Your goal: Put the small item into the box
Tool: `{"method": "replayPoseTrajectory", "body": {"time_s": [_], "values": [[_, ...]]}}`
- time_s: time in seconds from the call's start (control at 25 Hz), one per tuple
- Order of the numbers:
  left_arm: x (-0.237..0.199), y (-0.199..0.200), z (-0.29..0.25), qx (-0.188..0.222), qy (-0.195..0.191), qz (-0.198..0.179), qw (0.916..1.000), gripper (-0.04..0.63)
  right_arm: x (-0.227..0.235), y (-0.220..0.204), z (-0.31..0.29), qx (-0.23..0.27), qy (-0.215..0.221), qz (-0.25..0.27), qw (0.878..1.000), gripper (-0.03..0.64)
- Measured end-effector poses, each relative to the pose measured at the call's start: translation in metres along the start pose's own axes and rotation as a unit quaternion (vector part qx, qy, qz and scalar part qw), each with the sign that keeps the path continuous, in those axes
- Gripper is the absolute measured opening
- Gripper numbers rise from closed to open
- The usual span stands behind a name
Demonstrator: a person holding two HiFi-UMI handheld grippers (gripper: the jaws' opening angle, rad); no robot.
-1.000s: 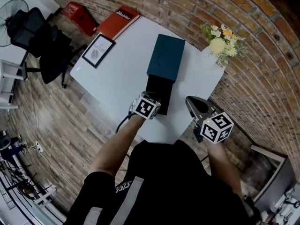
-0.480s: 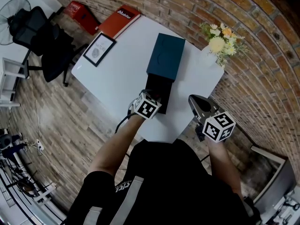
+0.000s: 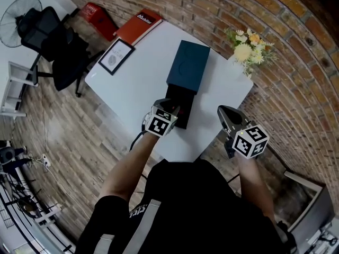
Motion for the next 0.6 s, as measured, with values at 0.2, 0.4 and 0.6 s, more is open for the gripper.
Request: {"method": "replayPoseTrajectory", "body": {"time_s": [0.2, 0.4, 0.6], "values": [[-0.001, 0.029, 0.035, 0.066, 0.035, 0.006, 0.9972, 0.128, 0.008, 0.008, -0.003, 0.005, 0.02, 0.004, 1.0, 0.002], [0.002, 0.047, 0.069, 0.116, 0.077, 0.015, 0.9902, 0.118, 0.01, 0.015, -0.008, 0.012, 0.048, 0.011, 0.999, 0.002], [0.001, 0.06, 0.103, 0.157, 0.106, 0.026, 0.9815, 0.112, 0.003, 0.02, -0.012, 0.017, 0.058, 0.017, 0.998, 0.002]]}}
Point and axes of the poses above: the fingertips, and each gripper's own axes: z backward along the fingers, x to its right, y out of its top, the point moved 8 cm from there along z, backward along the fingers, and after that the axes turned 9 degrees about x, right-handed, at the moved point
